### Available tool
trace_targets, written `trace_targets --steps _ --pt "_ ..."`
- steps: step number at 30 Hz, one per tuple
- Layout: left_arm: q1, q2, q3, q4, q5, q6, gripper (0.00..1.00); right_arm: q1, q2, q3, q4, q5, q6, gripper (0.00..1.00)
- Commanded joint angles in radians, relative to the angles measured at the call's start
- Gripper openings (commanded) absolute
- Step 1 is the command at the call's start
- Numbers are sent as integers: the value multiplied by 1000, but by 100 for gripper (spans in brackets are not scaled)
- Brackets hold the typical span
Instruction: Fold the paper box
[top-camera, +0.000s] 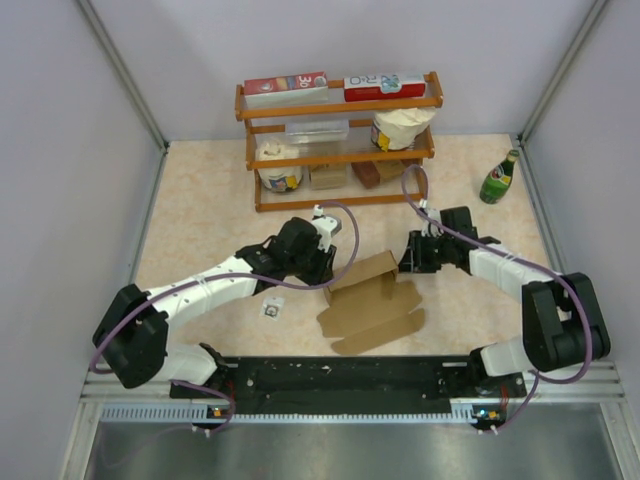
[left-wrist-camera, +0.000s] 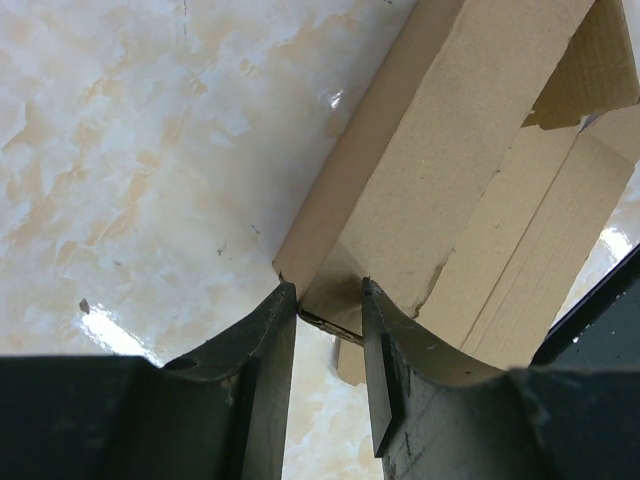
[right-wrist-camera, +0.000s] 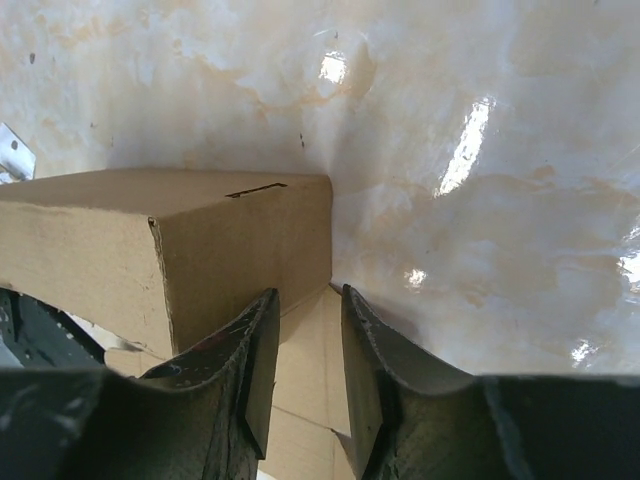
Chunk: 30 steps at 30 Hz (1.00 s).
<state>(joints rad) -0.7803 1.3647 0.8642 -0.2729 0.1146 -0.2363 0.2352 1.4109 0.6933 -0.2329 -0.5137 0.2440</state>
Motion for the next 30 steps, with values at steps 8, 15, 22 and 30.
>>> trace_targets --steps 8,15,22,30 --pt "-10 22 39 -12 7 25 37 56 -115 -14 -68 38 -18 34" --pt "-8 17 38 -12 5 22 37 76 -151 -5 -161 101 -17 34" --pt "-8 16 38 -12 0 12 37 82 -202 -2 -246 193 26 35" --pt "-8 22 38 -9 7 11 37 92 -251 5 -304 198 32 36"
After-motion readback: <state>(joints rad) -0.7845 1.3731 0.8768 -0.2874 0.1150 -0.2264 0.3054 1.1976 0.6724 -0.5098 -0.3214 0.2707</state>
